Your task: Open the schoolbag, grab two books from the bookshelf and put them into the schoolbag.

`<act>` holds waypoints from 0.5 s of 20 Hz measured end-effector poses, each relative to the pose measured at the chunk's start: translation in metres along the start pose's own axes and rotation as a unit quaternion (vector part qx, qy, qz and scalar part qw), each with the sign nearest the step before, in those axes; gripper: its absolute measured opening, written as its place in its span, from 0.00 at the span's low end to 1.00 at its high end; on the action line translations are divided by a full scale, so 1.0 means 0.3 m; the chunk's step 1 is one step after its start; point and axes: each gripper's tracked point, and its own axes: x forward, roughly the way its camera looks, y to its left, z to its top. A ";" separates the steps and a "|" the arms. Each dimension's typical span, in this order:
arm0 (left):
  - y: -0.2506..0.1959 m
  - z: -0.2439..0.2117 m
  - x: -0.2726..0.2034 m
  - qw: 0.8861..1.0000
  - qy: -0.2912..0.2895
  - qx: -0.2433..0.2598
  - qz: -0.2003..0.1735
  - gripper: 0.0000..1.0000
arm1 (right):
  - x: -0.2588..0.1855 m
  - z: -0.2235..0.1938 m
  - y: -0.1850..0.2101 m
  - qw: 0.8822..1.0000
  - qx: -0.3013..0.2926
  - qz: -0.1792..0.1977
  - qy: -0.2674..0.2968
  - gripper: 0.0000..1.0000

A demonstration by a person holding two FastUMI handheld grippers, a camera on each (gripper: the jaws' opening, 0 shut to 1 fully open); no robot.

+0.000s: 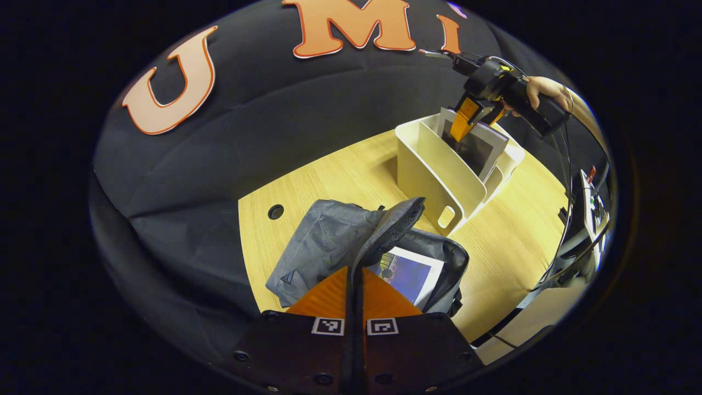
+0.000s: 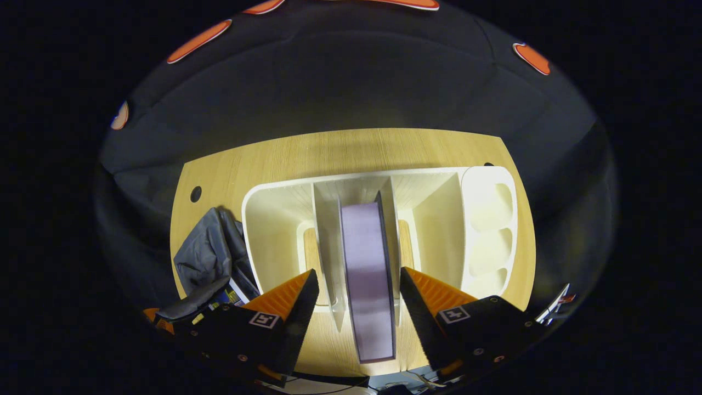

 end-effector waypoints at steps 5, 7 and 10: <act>0.010 -0.006 -0.006 1.000 0.005 -0.005 0.009 0.01 | 0.036 0.006 0.000 1.000 -0.002 -0.005 0.004 0.68; 0.010 -0.009 -0.004 1.000 0.006 -0.004 0.010 0.01 | 0.035 0.010 -0.006 1.000 -0.001 -0.006 -0.001 0.55; 0.004 -0.014 0.000 1.000 0.007 -0.003 0.005 0.01 | 0.014 0.023 -0.030 1.000 0.001 -0.019 -0.021 0.37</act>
